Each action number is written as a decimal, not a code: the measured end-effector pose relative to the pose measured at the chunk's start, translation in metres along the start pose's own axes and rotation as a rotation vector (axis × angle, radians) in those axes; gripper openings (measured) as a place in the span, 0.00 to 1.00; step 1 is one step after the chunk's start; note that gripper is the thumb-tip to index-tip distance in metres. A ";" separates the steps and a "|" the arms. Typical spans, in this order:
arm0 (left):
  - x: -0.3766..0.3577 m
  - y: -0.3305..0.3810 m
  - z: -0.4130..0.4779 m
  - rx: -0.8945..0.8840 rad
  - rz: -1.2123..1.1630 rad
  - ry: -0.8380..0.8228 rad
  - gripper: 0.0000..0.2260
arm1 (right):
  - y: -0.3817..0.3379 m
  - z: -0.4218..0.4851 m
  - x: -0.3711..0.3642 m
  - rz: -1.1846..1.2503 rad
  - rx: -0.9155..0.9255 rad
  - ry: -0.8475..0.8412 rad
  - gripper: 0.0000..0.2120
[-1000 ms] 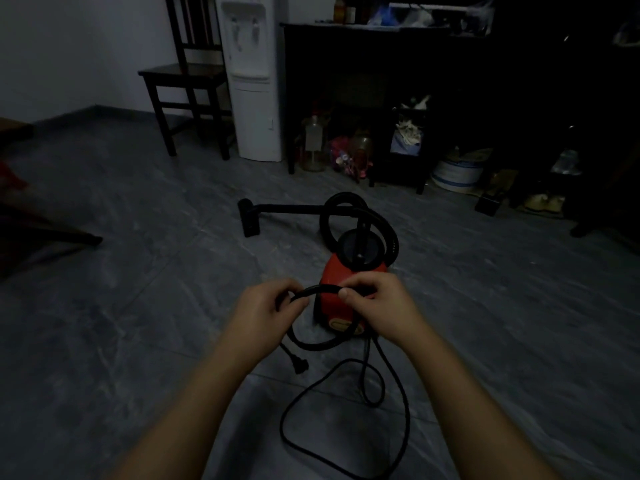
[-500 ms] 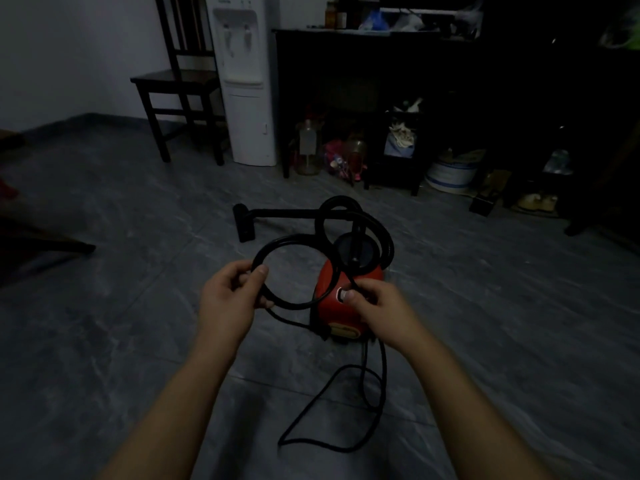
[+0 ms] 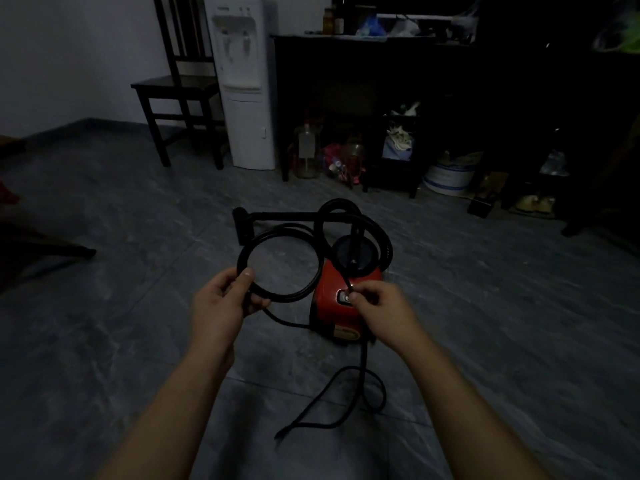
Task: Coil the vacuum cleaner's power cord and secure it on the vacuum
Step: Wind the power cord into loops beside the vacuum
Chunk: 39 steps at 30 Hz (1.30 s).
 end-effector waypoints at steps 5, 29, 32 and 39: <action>-0.009 0.001 -0.010 -0.012 0.028 -0.055 0.08 | -0.010 -0.003 -0.011 0.221 -0.162 -0.014 0.07; -0.013 0.007 -0.015 0.129 -0.158 -0.100 0.08 | -0.025 -0.020 -0.041 0.563 -0.416 -0.180 0.05; -0.011 0.004 -0.015 0.167 -0.120 -0.138 0.08 | -0.027 -0.019 -0.037 0.633 -0.342 -0.063 0.05; -0.009 -0.002 -0.010 0.205 -0.044 -0.157 0.15 | -0.038 -0.017 -0.025 0.630 -0.168 0.009 0.15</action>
Point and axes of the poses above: each hand's wrist, its own z-axis towards the middle knuckle, its own x-axis out of the back of the hand, y = z × x, the point moved 1 cm from there along z, towards the middle knuckle
